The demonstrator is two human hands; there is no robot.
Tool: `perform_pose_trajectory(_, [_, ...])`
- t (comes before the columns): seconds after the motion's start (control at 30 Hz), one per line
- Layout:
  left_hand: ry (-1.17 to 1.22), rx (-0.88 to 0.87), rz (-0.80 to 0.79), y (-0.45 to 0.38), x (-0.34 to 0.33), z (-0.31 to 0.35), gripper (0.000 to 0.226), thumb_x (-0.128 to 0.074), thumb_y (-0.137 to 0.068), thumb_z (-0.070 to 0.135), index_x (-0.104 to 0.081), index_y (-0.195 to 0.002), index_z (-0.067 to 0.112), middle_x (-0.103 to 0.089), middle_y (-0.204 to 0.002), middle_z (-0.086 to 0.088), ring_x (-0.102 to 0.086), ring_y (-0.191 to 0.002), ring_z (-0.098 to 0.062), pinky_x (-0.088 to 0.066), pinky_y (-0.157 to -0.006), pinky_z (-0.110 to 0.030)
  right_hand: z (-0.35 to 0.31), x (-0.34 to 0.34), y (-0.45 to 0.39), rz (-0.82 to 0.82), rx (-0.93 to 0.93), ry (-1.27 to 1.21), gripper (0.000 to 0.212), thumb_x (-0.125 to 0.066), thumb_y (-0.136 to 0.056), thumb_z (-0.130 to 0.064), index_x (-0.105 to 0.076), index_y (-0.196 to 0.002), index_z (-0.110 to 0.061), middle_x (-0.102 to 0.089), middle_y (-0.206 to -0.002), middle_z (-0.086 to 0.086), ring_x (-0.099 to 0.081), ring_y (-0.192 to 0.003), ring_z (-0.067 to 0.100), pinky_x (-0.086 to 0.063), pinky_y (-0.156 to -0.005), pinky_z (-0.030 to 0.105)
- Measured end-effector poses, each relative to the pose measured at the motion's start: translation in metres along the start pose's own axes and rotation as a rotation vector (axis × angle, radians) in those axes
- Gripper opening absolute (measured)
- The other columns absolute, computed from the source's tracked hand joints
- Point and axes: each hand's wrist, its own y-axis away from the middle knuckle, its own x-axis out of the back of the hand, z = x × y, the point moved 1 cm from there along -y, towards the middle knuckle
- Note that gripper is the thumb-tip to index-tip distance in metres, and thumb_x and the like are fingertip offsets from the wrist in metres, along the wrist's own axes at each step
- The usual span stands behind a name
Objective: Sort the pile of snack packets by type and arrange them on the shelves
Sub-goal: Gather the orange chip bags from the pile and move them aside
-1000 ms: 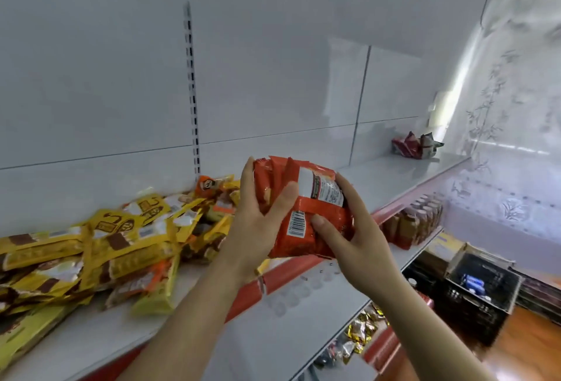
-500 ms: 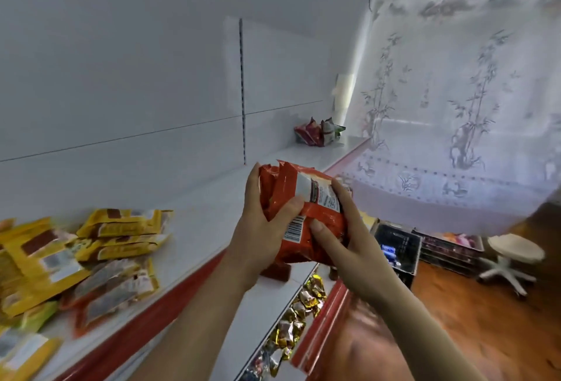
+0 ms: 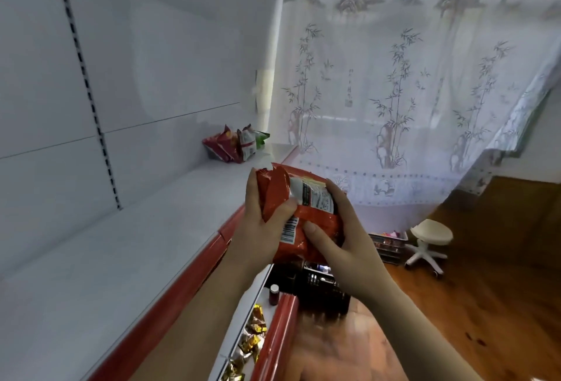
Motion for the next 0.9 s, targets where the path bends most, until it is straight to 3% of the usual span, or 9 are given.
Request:
perform_pose_trajectory(0.13, [-0.077, -0.006, 0.023, -0.069, -0.027, -0.017, 0.085, -0.058, -0.096, 0.053, -0.001, -0.158, 0.053, -0.049, -0.136, 0.012, -0.064, -0.104, -0.008, -0.055, -0.069, -0.016, 0.049, 0.018, -0.062, 0.001, -0.005, 0.015, 0.076, -0.064, -0.085, -0.063, -0.020, -0.146, -0.061, -0.041, -0.147, -0.013, -0.054, -0.126, 0.014, -0.056, -0.097, 0.043])
perform_pose_trajectory(0.27, [-0.106, -0.056, 0.144, -0.132, -0.048, -0.027, 0.090, -0.061, -0.088, 0.053, -0.005, -0.159, 0.047, -0.047, -0.131, 0.015, -0.059, -0.094, 0.004, -0.053, -0.061, -0.011, 0.094, 0.033, -0.132, -0.029, 0.056, -0.001, 0.076, -0.064, -0.082, -0.063, -0.023, -0.146, -0.060, -0.045, -0.145, -0.013, -0.055, -0.126, 0.012, -0.056, -0.096, 0.042])
perform_pose_trajectory(0.33, [-0.119, -0.063, 0.195, -0.162, -0.055, -0.030, 0.094, -0.059, -0.080, 0.060, -0.008, -0.159, 0.047, -0.049, -0.137, 0.012, -0.062, -0.103, -0.002, -0.056, -0.075, -0.017, 0.112, 0.038, -0.171, -0.069, 0.078, -0.020, 0.073, -0.066, -0.086, -0.056, -0.024, -0.145, -0.061, -0.045, -0.145, -0.013, -0.055, -0.125, 0.012, -0.057, -0.095, 0.042])
perform_pose_trajectory(0.4, [-0.138, -0.059, 0.255, -0.188, -0.055, -0.034, 0.096, -0.057, -0.076, 0.065, -0.009, -0.158, 0.048, -0.048, -0.147, 0.009, -0.062, -0.120, -0.015, -0.059, -0.092, -0.033, 0.125, 0.036, -0.209, -0.121, 0.111, -0.021, 0.073, -0.065, -0.085, -0.058, -0.024, -0.145, -0.061, -0.045, -0.145, -0.012, -0.055, -0.125, 0.013, -0.057, -0.095, 0.042])
perform_pose_trajectory(0.47, [-0.159, -0.049, 0.318, -0.212, -0.047, -0.039, 0.094, -0.057, -0.077, 0.067, -0.010, -0.158, 0.050, -0.047, -0.151, 0.008, -0.060, -0.127, -0.020, -0.057, -0.100, -0.045, 0.137, 0.023, -0.245, -0.180, 0.147, -0.021, 0.075, -0.062, -0.083, -0.062, -0.023, -0.147, -0.058, -0.043, -0.147, -0.012, -0.054, -0.127, 0.013, -0.056, -0.096, 0.042])
perform_pose_trajectory(0.63, [-0.227, 0.011, 0.462, -0.266, -0.008, -0.055, 0.080, -0.059, -0.098, 0.044, -0.007, -0.159, 0.044, -0.048, -0.148, 0.004, -0.062, -0.116, -0.016, -0.058, -0.085, -0.030, 0.162, -0.028, -0.315, -0.328, 0.206, -0.064, 0.072, -0.062, -0.090, -0.057, -0.020, -0.148, -0.056, -0.041, -0.147, -0.010, -0.056, -0.122, 0.011, -0.059, -0.092, 0.039])
perform_pose_trajectory(0.8, [-0.358, 0.139, 0.600, -0.310, 0.043, -0.075, 0.077, -0.057, -0.101, 0.046, -0.007, -0.160, 0.041, -0.045, -0.156, -0.001, -0.060, -0.123, -0.027, -0.055, -0.099, -0.045, 0.184, -0.088, -0.372, -0.440, 0.290, -0.013, 0.072, -0.061, -0.094, -0.049, -0.019, -0.153, -0.045, -0.038, -0.144, -0.012, -0.053, -0.120, 0.007, -0.054, -0.093, 0.023])
perform_pose_trajectory(0.9, [-0.383, 0.199, 0.644, -0.334, 0.065, -0.084, 0.077, -0.057, -0.104, 0.038, -0.007, -0.162, 0.037, -0.047, -0.154, -0.001, -0.058, -0.121, -0.023, -0.051, -0.092, -0.036, 0.199, -0.119, -0.401, -0.491, 0.316, 0.039, 0.073, -0.061, -0.095, -0.047, -0.018, -0.154, -0.043, -0.036, -0.145, -0.010, -0.047, -0.123, 0.009, -0.049, -0.099, 0.027])
